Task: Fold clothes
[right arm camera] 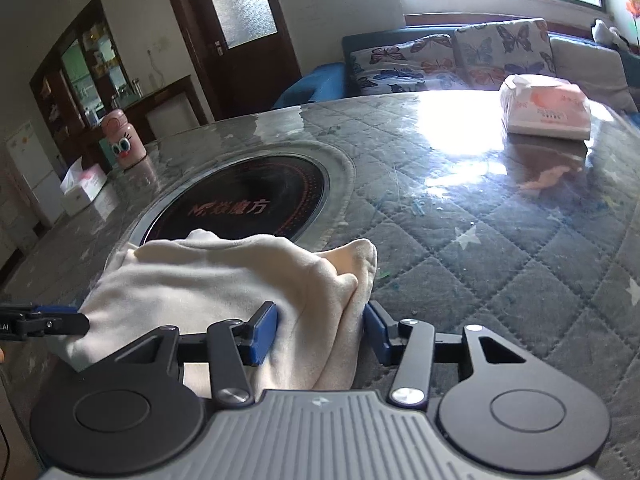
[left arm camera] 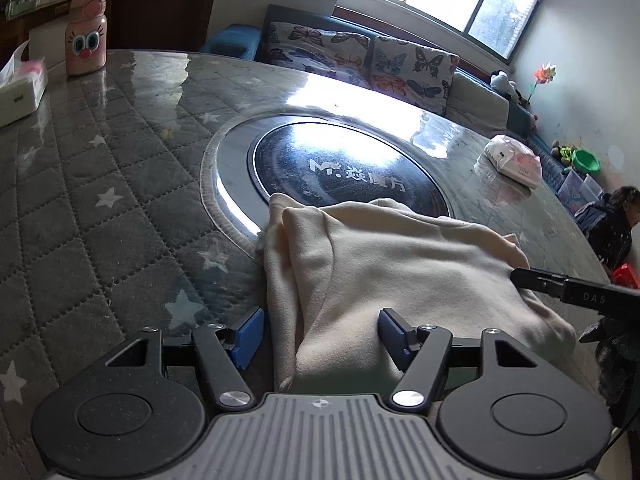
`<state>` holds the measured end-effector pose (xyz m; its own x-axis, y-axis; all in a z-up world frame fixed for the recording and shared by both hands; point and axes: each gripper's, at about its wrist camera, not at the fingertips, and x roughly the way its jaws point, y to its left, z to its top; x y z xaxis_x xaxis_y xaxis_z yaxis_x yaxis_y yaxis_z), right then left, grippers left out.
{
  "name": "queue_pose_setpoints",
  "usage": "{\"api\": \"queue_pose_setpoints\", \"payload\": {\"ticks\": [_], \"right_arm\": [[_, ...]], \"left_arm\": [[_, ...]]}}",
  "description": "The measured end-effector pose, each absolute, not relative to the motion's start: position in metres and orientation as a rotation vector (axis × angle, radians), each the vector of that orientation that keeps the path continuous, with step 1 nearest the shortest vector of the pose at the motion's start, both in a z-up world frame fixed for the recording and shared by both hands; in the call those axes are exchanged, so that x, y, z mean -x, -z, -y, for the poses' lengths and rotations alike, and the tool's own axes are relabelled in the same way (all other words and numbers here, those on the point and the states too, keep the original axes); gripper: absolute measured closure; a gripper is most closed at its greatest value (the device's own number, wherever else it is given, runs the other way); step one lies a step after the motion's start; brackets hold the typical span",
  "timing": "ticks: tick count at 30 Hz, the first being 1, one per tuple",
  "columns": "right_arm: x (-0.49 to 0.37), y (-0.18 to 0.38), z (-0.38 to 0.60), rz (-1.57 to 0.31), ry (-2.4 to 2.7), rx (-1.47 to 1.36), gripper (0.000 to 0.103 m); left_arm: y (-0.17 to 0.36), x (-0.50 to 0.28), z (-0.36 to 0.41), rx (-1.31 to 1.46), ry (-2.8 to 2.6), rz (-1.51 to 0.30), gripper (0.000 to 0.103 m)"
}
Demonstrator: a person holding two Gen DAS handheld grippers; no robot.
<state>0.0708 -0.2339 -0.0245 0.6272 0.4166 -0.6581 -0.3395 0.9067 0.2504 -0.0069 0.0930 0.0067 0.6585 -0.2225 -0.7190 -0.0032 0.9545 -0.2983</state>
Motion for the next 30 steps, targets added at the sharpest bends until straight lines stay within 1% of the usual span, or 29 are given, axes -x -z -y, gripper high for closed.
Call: {"api": "queue_pose_setpoints", "payload": {"ticks": [5,10,11,12,13,14,15,16,17,20,30], "right_arm": [[-0.072,0.024,0.231,-0.789,-0.459,-0.101,0.063],[-0.073,0.026,0.231,-0.786,-0.451,-0.116,0.066],[-0.072,0.026,0.229,-0.782,-0.451,-0.108,0.071],[-0.072,0.026,0.227,-0.781,-0.455,-0.103,0.072],[-0.072,0.026,0.226,-0.781,-0.459,-0.1,0.077],[-0.072,0.027,0.225,-0.782,-0.463,-0.104,0.08],[-0.072,0.026,0.226,-0.781,-0.465,-0.108,0.082],[-0.072,0.026,0.225,-0.778,-0.467,-0.11,0.084],[-0.071,0.026,0.224,-0.775,-0.466,-0.107,0.086],[-0.069,0.02,0.222,-0.759,-0.463,-0.097,0.088],[-0.063,-0.021,0.199,-0.661,-0.527,-0.038,0.089]], "left_arm": [[-0.008,0.002,-0.103,0.337,0.113,-0.859,0.036],[-0.007,-0.009,-0.109,0.363,0.115,-0.858,0.038],[-0.006,-0.012,-0.108,0.368,0.124,-0.856,0.038],[-0.006,-0.014,-0.108,0.373,0.134,-0.854,0.039],[-0.005,-0.017,-0.107,0.378,0.143,-0.852,0.047],[-0.004,-0.02,-0.107,0.388,0.15,-0.853,0.059],[-0.002,-0.022,-0.108,0.401,0.158,-0.855,0.065],[0.0,-0.025,-0.109,0.422,0.165,-0.862,0.076],[0.001,-0.026,-0.111,0.447,0.167,-0.866,0.08],[-0.001,-0.022,-0.113,0.462,0.17,-0.85,0.085],[-0.031,0.005,-0.115,0.369,0.168,-0.744,0.086]]}}
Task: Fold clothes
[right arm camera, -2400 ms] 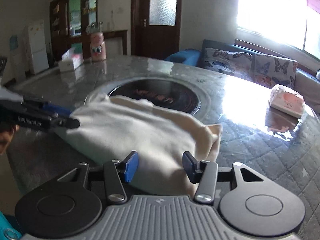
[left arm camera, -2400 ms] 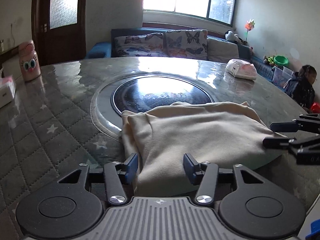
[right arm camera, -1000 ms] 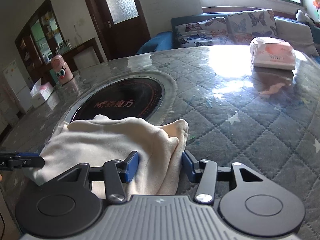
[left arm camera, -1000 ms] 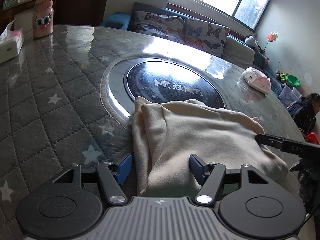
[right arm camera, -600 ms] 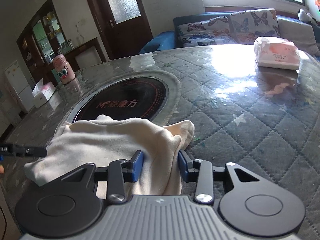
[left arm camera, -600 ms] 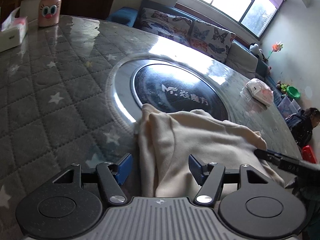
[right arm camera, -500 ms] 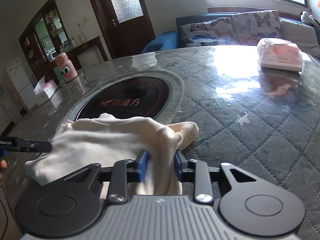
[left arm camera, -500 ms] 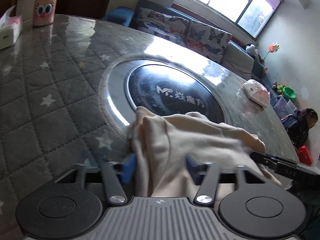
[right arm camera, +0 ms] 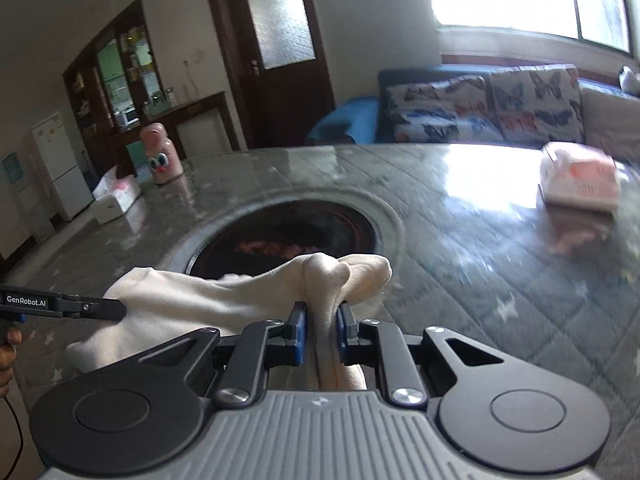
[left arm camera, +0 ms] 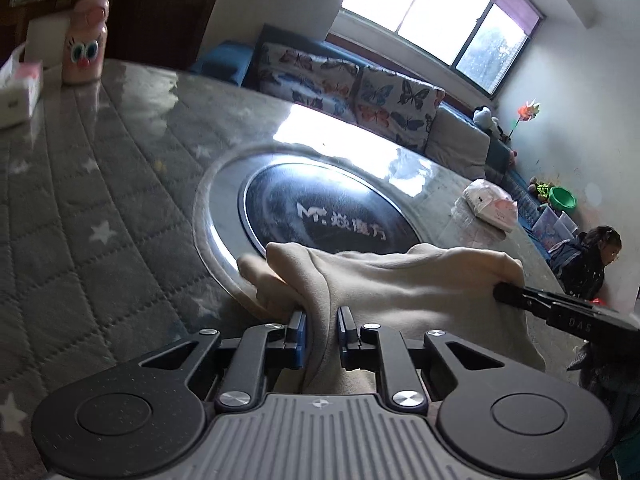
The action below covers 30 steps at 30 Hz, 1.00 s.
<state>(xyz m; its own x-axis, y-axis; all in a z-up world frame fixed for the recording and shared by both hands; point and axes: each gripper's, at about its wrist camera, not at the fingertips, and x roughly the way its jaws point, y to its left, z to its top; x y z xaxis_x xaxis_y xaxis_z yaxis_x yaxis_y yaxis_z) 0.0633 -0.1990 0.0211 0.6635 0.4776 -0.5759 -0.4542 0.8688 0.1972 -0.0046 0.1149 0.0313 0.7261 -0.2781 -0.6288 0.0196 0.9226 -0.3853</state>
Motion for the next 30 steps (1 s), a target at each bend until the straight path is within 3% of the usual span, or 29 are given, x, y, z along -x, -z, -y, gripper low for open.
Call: {"api": "queue_pose_setpoints", "payload": {"ticks": [20,30], "right_arm": [[-0.099,-0.072,0.043,-0.562,-0.826,0.054,0.089],[-0.117,-0.057,-0.057,-0.619,-0.946,0.085,0.089]], "left_arm": [[-0.098,0.055,-0.245,0.347,-0.119,-0.533,0.086],[-0.082,0.076,-0.319,0.438,-0.291,-0.558,0.086]]}}
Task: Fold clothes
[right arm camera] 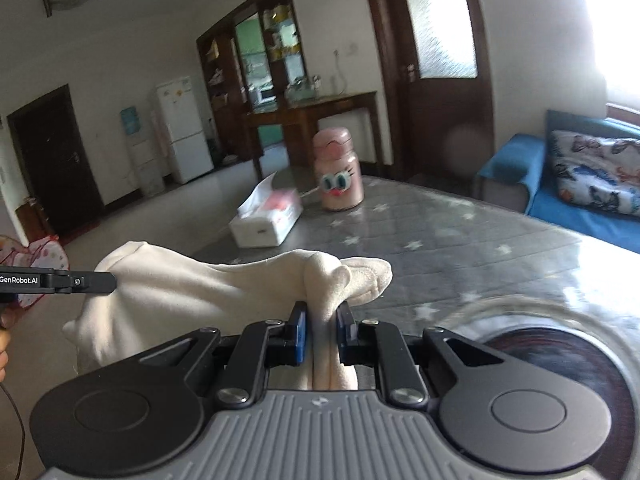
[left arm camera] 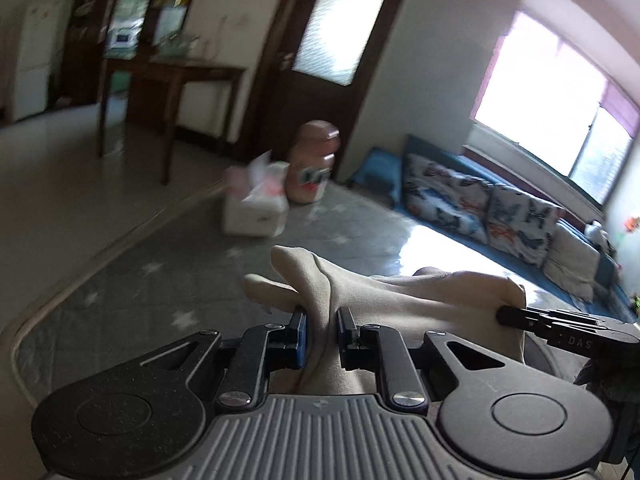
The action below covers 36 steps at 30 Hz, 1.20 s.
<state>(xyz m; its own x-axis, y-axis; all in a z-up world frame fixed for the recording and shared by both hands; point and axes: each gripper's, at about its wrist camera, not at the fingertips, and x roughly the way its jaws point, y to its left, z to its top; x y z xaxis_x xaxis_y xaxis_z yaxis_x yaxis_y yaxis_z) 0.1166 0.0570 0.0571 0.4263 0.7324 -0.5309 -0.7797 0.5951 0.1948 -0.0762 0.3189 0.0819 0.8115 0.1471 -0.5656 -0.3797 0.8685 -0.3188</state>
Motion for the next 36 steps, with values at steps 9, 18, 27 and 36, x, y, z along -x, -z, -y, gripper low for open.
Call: {"api": "queue_pose_setpoints", "payload": {"ticks": [9,18,27,36], "right_arm": [[-0.113,-0.009,-0.106,-0.742,-0.935,0.179,0.087],[-0.108,-0.008,-0.111,-0.703,-0.866,0.263,0.077],[-0.105,-0.009,-0.14,-0.676,-0.937,0.294,0.077],[-0.116,0.01,-0.158,-0.715,-0.923,0.338,0.069]], "left_arm": [[-0.026,0.084,-0.353,0.544,-0.38,-0.687,0.085],[-0.029,0.083,-0.347,0.431,-0.447,-0.699,0.072],[-0.031,0.036,-0.327,0.378,-0.331,-0.706,0.072],[-0.012,0.002,-0.323,0.376,-0.342,-0.765,0.071]]}}
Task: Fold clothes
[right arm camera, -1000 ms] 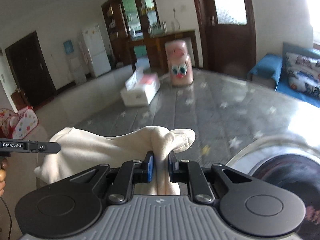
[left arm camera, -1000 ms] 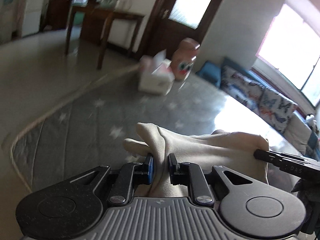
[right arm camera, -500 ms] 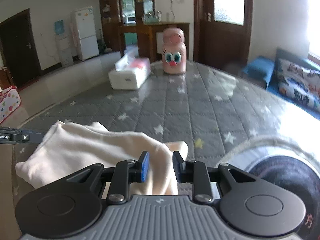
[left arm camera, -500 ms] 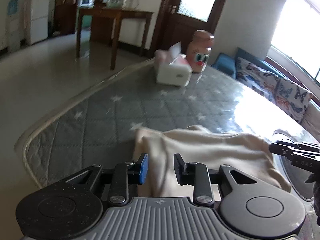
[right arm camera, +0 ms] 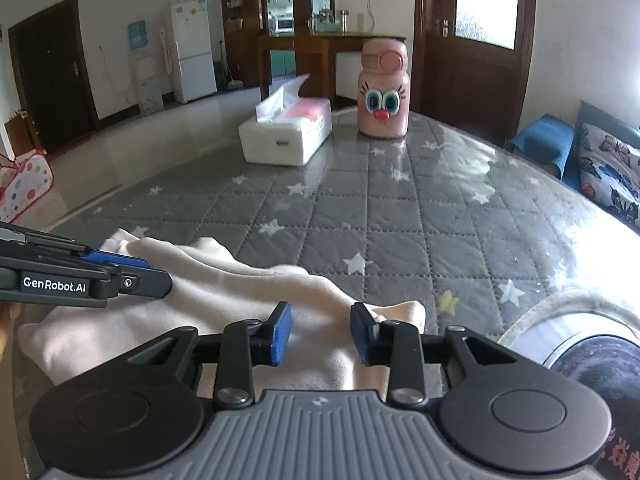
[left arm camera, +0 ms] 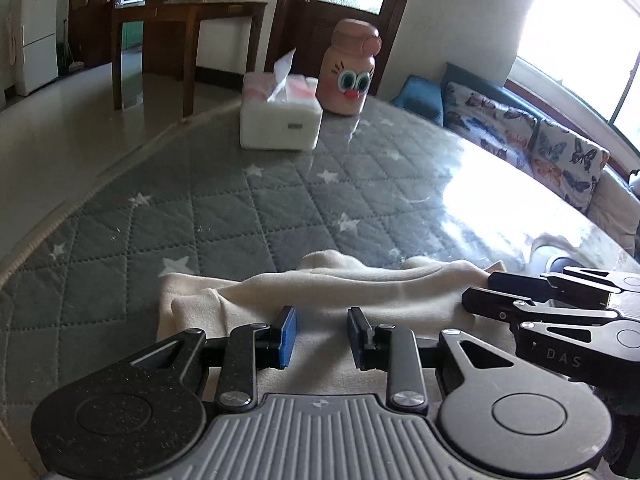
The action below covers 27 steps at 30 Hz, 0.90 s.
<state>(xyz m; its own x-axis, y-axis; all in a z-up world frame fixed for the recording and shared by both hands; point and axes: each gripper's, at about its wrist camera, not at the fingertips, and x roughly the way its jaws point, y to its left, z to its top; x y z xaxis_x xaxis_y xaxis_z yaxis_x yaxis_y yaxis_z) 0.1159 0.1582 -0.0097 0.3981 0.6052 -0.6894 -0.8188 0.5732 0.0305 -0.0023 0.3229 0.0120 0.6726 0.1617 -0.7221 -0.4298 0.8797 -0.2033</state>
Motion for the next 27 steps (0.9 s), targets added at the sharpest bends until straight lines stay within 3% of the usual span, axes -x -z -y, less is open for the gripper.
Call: {"api": "queue_pose_setpoints", "payload": {"ticks": [11,22,27], "right_arm": [[-0.084,-0.004,-0.15,-0.678,-1.01,0.367,0.053],[-0.04,-0.001,-0.117,-0.639,-1.023,0.44,0.047],[-0.03,-0.007,-0.105,-0.624,-1.03,0.405,0.033]], "left_arm": [[-0.02,0.015,-0.303,0.33,-0.377,-0.756,0.051],[-0.023,0.045,-0.266,0.282,-0.423,-0.758,0.045],[-0.026,0.055,-0.251,0.267,-0.447,-0.746,0.035]]}}
